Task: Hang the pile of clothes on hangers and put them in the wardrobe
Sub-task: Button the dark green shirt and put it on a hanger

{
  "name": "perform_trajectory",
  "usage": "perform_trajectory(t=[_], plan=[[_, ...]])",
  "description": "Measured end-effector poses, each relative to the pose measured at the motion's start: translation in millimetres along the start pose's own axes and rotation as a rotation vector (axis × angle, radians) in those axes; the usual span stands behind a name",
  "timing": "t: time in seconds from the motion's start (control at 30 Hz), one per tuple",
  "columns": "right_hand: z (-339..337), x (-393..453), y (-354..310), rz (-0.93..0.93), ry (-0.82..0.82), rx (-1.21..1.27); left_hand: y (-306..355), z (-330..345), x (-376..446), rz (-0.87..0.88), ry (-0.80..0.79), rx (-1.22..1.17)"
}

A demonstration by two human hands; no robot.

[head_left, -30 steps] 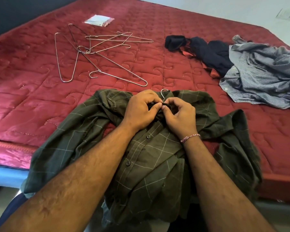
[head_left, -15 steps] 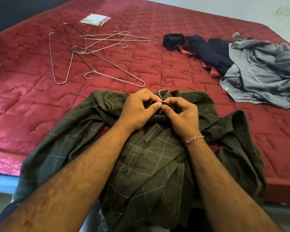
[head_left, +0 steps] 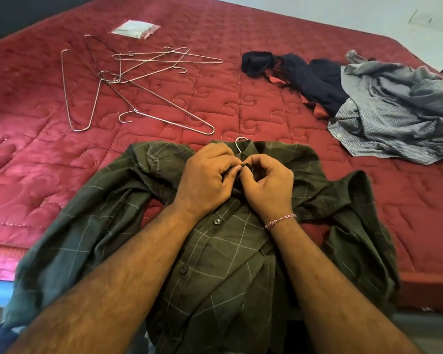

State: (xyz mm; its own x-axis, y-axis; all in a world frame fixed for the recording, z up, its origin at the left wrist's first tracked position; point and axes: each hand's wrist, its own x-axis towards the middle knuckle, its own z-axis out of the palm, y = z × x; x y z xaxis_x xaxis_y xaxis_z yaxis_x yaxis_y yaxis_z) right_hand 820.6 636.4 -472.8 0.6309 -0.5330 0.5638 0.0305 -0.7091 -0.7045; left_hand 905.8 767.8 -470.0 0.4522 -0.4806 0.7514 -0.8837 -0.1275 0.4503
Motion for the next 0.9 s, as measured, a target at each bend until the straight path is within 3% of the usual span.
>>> perform_trajectory(t=[0.13,0.23,0.27,0.33,0.43,0.57,0.73,0.9], plan=[[-8,1,0,-0.066,0.129,-0.058,5,2,1,-0.044,-0.132,-0.045],[-14,-5,-8,-0.256,0.095,-0.102,3,-5,7,-0.295,0.041,-0.161],[-16,-6,-9,-0.276,0.091,-0.106,2,-7,9,-0.386,0.043,-0.202],[-18,-8,-11,-0.283,0.106,-0.102,2,-7,14,-0.49,-0.109,-0.243],[-19,-9,-11,-0.286,0.122,-0.104,0,-7,16,-0.511,-0.312,-0.308],[-18,-9,-12,-0.253,0.129,-0.093,-9,-13,18,-0.465,-0.389,-0.415],[-20,-9,-12,-0.229,0.022,-0.01,-9,-11,15,-0.478,-0.31,-0.395],[-19,-7,-9,-0.036,-0.051,0.122,-11,-10,14,-0.525,-0.259,-0.424]])
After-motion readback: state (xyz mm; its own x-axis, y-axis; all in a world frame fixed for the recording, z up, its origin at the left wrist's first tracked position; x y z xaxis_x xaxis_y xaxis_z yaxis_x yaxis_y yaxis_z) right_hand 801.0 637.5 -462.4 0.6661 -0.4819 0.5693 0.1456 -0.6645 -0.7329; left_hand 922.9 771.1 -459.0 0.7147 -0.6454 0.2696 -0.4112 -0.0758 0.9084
